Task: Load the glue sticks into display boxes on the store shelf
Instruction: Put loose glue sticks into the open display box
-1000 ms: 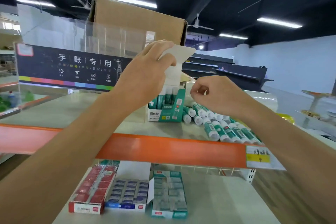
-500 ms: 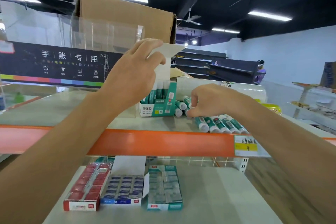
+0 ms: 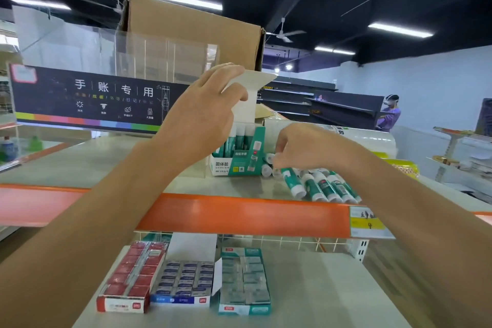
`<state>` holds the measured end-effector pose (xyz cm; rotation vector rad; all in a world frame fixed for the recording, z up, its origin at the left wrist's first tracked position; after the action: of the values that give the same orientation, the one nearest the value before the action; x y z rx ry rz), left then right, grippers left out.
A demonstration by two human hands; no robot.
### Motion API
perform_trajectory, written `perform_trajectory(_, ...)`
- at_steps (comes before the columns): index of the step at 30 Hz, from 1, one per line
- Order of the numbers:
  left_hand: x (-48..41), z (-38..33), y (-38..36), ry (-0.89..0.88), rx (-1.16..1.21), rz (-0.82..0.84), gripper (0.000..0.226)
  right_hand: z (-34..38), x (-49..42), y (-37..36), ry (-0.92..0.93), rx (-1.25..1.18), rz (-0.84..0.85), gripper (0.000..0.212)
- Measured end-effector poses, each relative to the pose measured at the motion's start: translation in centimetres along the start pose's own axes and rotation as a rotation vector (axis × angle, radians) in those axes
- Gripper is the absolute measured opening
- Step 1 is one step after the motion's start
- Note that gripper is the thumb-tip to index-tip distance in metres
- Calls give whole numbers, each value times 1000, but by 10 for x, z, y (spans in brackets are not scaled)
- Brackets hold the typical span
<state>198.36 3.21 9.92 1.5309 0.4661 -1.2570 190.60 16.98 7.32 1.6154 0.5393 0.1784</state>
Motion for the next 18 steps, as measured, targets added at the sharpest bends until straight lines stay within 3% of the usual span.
perform_trajectory(5,-5,5,2,-8,19,-15,28,-2,-2,27,56,-443,-246,15)
perform_trajectory(8,-7,7,2,-11,13,-9,28,-1,-10,33,88,-643,-341,15)
perform_trajectory(15,-7,10,0,11,9,-1,26,5,-27,35,131,-625,-544,20)
perform_trajectory(18,-8,11,0,1,-4,-2,26,10,-30,30,138,-577,-544,18)
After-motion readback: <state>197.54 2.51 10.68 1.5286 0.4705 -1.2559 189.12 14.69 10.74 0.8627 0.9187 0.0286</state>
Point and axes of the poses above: each hand's wrist, its own x-axis away from the middle knuckle, its own y-axis out of the back of the hand, z = x × y, the point moved 6 cm from there along -x, towards the middle knuckle, and after that the axes turned 11 degrees about x, right-handed, at the moved point
